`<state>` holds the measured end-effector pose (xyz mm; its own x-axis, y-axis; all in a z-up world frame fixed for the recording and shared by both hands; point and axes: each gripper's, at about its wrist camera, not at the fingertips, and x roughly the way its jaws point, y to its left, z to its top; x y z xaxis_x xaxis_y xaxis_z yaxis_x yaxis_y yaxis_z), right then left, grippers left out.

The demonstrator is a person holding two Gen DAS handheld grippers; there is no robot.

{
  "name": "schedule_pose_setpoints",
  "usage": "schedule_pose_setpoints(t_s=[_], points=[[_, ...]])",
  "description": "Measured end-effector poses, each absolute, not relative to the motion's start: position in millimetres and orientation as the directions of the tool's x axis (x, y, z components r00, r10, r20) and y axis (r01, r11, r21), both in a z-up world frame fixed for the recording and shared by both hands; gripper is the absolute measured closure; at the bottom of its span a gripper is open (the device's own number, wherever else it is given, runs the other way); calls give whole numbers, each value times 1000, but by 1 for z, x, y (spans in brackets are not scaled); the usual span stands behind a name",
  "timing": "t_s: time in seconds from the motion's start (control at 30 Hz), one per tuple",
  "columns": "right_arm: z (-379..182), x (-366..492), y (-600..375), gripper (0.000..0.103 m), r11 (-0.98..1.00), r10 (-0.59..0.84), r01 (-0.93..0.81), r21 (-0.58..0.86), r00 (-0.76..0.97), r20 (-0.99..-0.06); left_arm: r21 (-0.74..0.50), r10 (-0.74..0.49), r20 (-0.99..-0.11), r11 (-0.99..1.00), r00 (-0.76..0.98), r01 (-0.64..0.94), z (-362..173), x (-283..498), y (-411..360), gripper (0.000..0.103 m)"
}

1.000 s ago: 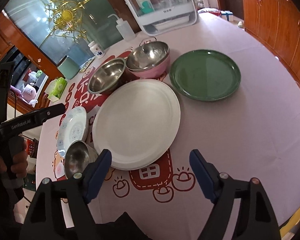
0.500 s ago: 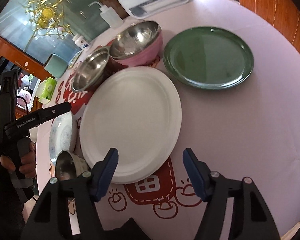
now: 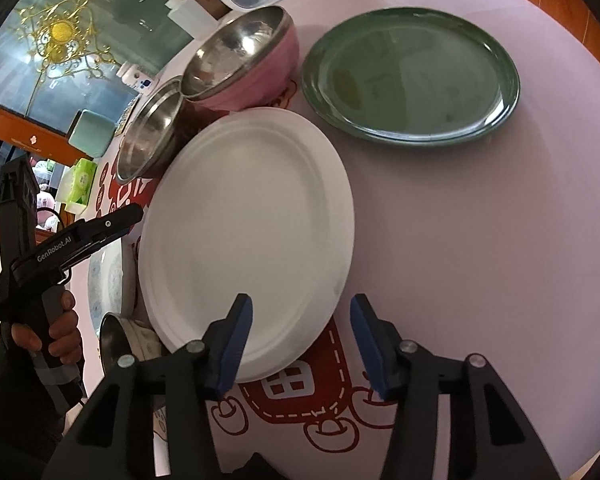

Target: Organize plates and bowls

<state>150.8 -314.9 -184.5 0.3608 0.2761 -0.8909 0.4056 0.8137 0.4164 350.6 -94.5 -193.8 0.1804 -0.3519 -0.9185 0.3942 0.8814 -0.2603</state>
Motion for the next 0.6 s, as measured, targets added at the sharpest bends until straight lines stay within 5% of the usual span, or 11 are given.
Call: schedule_pose_setpoints(t_s=[0.2,0.6], points=[[-191,153,-317,59,799,290,423,428,352,-890,-254,-352,-919,874,179,414,-201,353,-100,41],[-203,154,-325,79,750,322,466,470,363,-874,-234,-319,-936,882,150,410,-218,358,-109,64]])
